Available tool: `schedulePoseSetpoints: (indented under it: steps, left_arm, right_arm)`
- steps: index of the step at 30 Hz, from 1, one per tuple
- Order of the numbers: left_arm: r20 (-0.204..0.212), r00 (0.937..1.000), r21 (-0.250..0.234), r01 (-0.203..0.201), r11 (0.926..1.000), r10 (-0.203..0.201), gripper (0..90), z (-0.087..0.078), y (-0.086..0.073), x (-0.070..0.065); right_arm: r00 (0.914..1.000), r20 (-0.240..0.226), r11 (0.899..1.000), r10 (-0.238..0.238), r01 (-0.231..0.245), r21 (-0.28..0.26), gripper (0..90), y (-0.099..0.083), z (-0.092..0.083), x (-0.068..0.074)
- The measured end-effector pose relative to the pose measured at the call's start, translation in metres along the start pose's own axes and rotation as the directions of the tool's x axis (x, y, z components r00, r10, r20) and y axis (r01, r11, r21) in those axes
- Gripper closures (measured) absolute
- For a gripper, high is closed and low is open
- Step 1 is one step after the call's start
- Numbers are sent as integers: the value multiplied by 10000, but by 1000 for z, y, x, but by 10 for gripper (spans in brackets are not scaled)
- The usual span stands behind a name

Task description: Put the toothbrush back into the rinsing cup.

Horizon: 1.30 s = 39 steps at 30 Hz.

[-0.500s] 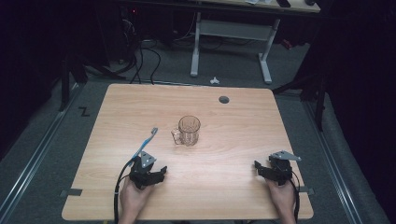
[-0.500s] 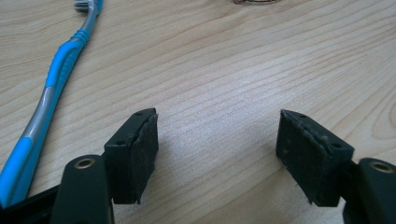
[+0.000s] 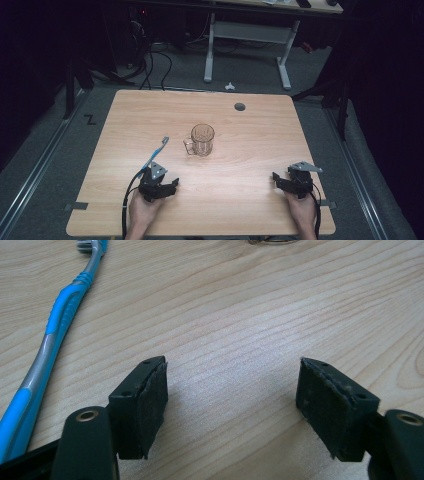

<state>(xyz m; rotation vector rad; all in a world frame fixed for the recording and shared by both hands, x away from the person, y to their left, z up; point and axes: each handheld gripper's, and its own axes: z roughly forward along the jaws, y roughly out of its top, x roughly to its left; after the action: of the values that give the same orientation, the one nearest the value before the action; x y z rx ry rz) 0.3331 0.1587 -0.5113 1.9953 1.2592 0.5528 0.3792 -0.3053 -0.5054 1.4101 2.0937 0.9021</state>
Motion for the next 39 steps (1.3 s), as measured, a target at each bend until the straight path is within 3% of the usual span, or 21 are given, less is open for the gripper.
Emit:
schedulePoseSetpoints:
  steps: [22, 31, 39]
  left_arm:
    - [-9, 10000, 90, 69, 9999, -69, 309, -1, 2, -2]
    - [70, 9999, -15, 104, 9999, -104, 319, -10, 2, -2]
    - [80, 9992, -233, 382, 9990, -381, 320, -19, 2, 3]
  right_arm:
    - [10000, -4, 10000, -7, 7, 0, 318, 0, 0, 0]
    - [10000, 2, 10000, -5, 5, 2, 317, 0, 0, 0]
    - [10000, 4, 10000, -10, 10, 3, 316, 0, 0, 0]
